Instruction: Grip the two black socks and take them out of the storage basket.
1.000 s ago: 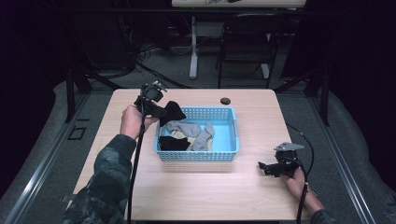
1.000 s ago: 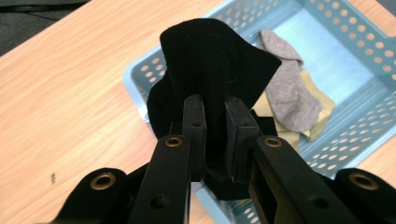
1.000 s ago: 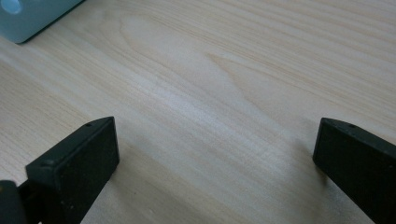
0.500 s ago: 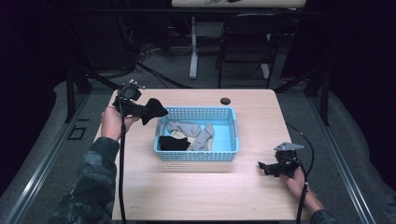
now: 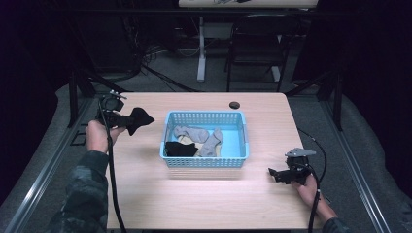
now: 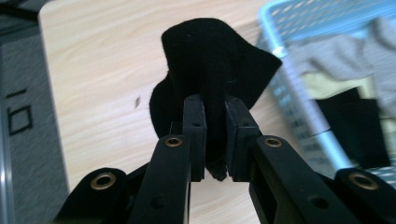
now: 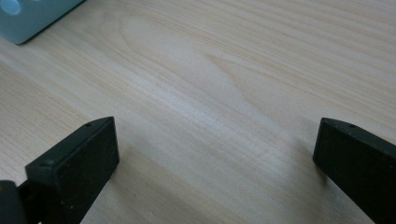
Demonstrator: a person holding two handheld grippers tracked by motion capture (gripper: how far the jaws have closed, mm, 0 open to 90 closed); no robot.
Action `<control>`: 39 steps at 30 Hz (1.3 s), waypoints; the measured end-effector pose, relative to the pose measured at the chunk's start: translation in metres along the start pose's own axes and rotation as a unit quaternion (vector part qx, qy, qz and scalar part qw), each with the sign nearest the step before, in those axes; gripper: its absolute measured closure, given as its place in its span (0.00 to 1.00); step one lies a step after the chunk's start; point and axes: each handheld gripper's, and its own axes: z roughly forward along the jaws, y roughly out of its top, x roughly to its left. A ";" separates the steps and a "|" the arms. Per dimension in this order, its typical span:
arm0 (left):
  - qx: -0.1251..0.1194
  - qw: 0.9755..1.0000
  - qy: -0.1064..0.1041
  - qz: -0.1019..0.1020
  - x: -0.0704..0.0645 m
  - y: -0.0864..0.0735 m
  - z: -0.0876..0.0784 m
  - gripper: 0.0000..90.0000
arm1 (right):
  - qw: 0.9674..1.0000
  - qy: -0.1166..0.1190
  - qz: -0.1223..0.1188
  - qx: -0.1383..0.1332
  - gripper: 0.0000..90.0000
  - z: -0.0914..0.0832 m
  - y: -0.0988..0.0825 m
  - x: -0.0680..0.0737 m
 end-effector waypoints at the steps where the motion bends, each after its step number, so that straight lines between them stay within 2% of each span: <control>1: -0.001 1.000 0.000 -0.004 0.003 -0.002 0.001 0.90 | 1.000 -0.001 0.000 -0.001 0.00 0.000 0.000 0.000; 5: 0.004 1.000 0.002 -0.017 0.010 -0.012 0.011 0.90 | 1.000 0.000 0.001 0.000 0.00 0.000 0.000 0.000; 8: 0.017 0.999 0.004 -0.029 0.016 -0.023 0.023 0.90 | 1.000 -0.001 0.001 0.000 0.00 0.000 0.000 0.000; 12: 0.034 0.998 0.009 -0.054 0.026 -0.036 0.037 0.90 | 1.000 -0.001 0.001 0.000 0.00 0.000 0.000 0.000; 16: 0.053 0.997 0.009 -0.064 0.031 -0.048 0.052 0.89 | 1.000 -0.001 0.001 0.000 0.00 0.000 0.000 0.000; 18: 0.059 0.996 -0.001 -0.074 0.034 -0.054 0.060 0.89 | 1.000 -0.001 0.001 0.000 0.00 0.000 0.000 0.000; 20: 0.065 0.995 0.000 -0.074 0.035 -0.060 0.068 0.89 | 1.000 -0.001 0.001 0.000 0.00 0.000 0.000 0.000; 21: 0.062 0.995 -0.008 -0.082 0.036 -0.063 0.070 0.89 | 1.000 -0.002 0.001 0.000 0.00 0.000 0.000 0.000; 24: 0.066 0.994 -0.007 -0.086 0.040 -0.068 0.074 0.87 | 1.000 -0.001 0.001 0.000 0.00 0.000 0.000 0.000; 26: 0.064 0.993 -0.008 -0.094 0.043 -0.070 0.073 0.76 | 1.000 -0.002 0.001 0.000 0.00 0.000 0.000 0.000; 30: 0.056 0.995 0.001 -0.088 0.042 -0.068 0.060 0.45 | 1.000 -0.001 0.001 0.000 0.00 0.000 0.000 0.000; 32: 0.050 0.995 0.005 -0.083 0.038 -0.064 0.049 0.32 | 1.000 -0.002 0.001 0.000 0.00 0.000 0.000 0.000; 35: 0.035 0.997 0.007 -0.062 0.030 -0.053 0.032 0.22 | 1.000 -0.001 0.001 0.000 0.00 0.000 0.000 0.000; 39: 0.015 0.999 -0.004 -0.037 0.016 -0.038 0.016 0.15 | 1.000 -0.001 0.001 0.000 0.00 0.000 0.000 0.000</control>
